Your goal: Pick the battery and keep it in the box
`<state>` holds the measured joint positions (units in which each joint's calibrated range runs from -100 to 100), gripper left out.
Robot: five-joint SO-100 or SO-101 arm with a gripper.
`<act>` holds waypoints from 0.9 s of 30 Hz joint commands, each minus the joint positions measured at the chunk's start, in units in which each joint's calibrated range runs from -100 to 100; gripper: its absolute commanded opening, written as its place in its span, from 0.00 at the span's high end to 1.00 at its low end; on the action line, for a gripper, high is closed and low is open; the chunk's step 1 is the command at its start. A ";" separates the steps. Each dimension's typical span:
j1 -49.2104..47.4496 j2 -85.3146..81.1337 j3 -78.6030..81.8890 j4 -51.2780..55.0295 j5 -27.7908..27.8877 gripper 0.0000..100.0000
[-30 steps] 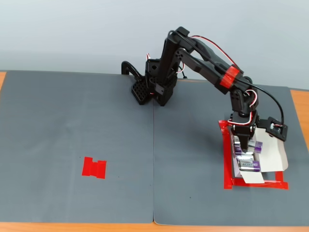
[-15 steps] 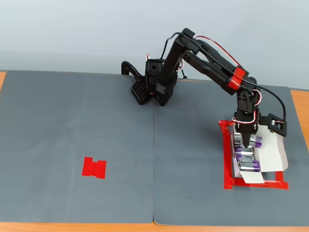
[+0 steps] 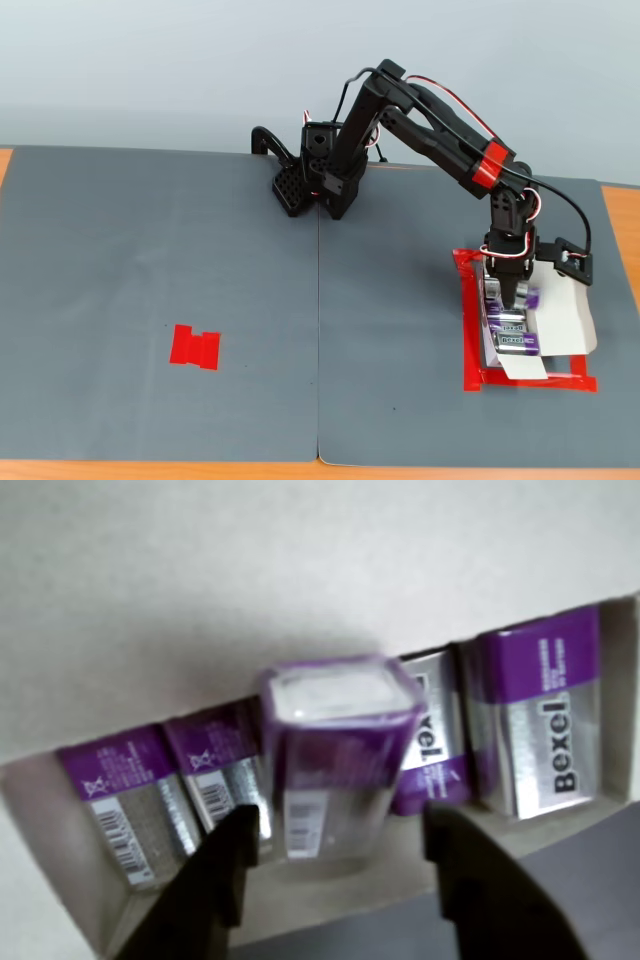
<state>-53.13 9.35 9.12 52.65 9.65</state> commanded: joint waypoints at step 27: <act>1.62 -10.49 0.07 4.56 -0.19 0.98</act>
<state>-52.91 4.25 9.12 56.55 9.65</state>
